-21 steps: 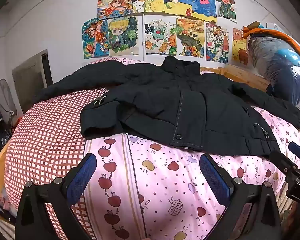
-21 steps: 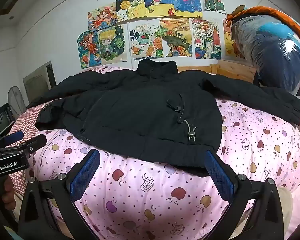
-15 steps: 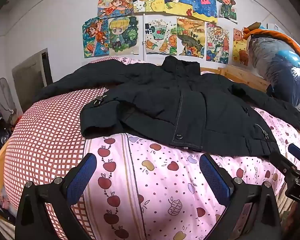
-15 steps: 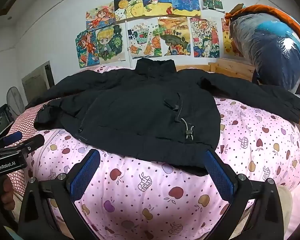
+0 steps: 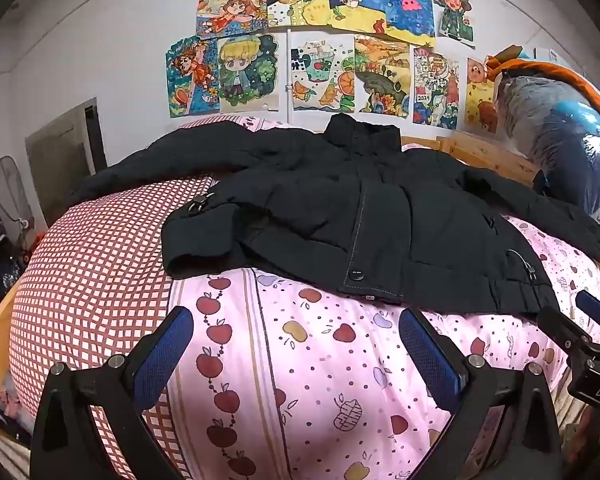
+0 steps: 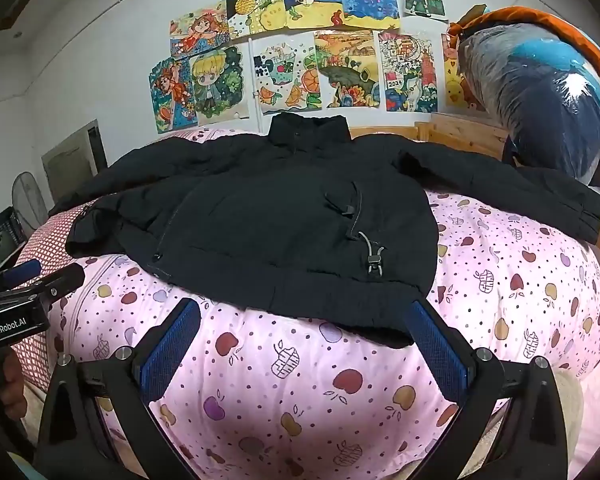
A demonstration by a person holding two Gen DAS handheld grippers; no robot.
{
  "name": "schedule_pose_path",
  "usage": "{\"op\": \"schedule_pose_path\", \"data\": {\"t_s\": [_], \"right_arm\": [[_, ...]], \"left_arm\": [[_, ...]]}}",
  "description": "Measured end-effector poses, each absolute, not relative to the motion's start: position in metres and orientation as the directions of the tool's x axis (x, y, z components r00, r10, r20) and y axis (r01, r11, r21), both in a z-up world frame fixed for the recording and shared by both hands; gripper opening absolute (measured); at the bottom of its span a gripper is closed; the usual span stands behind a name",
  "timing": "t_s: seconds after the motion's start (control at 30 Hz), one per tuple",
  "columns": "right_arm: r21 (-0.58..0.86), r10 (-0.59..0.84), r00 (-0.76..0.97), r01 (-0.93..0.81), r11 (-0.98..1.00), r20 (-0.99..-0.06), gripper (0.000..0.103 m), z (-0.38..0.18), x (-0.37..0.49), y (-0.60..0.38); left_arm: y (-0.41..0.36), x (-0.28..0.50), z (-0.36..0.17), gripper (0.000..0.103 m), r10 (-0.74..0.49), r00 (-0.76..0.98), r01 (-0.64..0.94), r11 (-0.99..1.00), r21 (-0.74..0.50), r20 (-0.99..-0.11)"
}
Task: Fold large clothes
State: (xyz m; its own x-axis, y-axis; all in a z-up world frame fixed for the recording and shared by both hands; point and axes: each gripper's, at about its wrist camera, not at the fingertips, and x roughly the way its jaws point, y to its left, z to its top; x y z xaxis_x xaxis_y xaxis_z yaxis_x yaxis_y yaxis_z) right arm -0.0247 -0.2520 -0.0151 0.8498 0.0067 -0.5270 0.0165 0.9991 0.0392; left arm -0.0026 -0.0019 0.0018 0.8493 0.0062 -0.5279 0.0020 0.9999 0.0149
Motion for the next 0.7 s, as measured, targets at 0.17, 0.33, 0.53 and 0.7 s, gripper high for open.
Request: {"op": "schedule_pose_path", "data": {"t_s": [0.17,0.33,0.53,0.7], "right_arm": [[0.032,0.008,0.848,0.011,0.999,-0.530,0.102,-0.0157,-0.0239,-0.2502],[0.032,0.008,0.849,0.011,0.999,-0.528,0.102,-0.0153,-0.0224,-0.2471],[0.042,0.011,0.845,0.014,0.999,-0.535,0.102,-0.0140,-0.0200,-0.2490],[0.043,0.012,0.844,0.013,0.999,-0.536,0.102,-0.0140,-0.0198,-0.2494]], "left_arm": [[-0.0060,-0.0021,0.0051,0.103,0.008,0.848,0.004,1.000,0.021,-0.529],[-0.0061,-0.0011,0.0061,0.103,0.010,0.850,0.001,1.000,0.021,-0.527],[-0.0031,-0.0009,0.0055,0.103,0.011,0.848,-0.001,1.000,0.018,-0.530],[-0.0027,-0.0006,0.0058,0.103,0.016,0.850,-0.003,1.000,0.025,-0.527]]}}
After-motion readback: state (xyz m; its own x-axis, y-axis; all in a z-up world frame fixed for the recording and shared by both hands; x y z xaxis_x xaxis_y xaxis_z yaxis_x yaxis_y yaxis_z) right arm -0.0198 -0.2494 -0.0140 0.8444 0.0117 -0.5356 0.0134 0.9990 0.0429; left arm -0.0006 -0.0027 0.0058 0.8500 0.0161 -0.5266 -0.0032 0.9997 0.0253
